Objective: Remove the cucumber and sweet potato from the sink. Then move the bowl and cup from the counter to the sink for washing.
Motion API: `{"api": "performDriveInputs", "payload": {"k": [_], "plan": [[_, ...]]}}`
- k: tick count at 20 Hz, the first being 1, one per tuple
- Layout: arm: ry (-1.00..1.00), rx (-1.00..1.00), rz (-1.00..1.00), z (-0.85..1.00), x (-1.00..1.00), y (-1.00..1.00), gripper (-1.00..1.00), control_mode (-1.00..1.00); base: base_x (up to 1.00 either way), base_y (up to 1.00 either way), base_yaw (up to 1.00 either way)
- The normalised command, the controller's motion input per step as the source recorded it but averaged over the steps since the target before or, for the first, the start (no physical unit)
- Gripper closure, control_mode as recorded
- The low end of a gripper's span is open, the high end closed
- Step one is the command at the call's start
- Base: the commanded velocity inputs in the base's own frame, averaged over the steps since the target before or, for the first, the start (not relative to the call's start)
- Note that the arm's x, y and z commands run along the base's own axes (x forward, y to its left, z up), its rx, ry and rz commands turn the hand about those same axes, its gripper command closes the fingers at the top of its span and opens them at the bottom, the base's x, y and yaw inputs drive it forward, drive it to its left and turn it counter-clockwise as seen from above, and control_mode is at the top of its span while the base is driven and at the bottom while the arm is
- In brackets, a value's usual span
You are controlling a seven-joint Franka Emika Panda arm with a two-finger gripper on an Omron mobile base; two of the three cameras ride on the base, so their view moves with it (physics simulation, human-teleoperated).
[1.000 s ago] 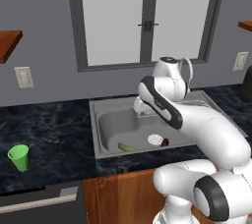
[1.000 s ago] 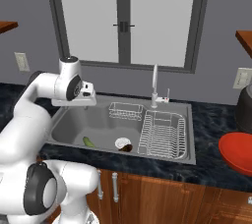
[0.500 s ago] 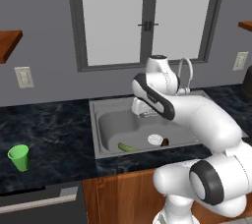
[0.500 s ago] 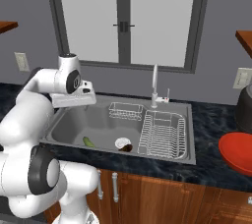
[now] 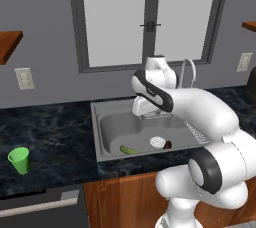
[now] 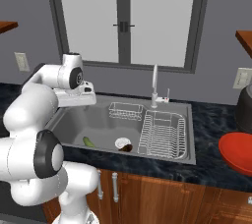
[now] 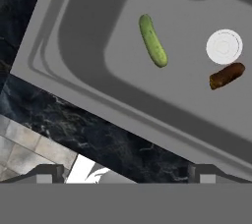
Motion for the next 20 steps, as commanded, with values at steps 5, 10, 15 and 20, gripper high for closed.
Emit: {"api": "performDriveInputs", "payload": {"k": [5,10,15,20], "plan": [[0.0,0.0,0.0,-0.12,-0.02,0.06,-1.0,-1.0,0.0,0.0,0.0],[0.0,0.0,0.0,-0.15,-0.05,0.05,-1.0,-1.0,0.0,0.0,0.0],[0.0,0.0,0.0,-0.14,-0.02,0.02,-1.0,-1.0,0.0,0.0,0.0],[0.0,0.0,0.0,-0.11,-0.02,0.0,-1.0,-1.0,0.0,0.0,0.0]]}}
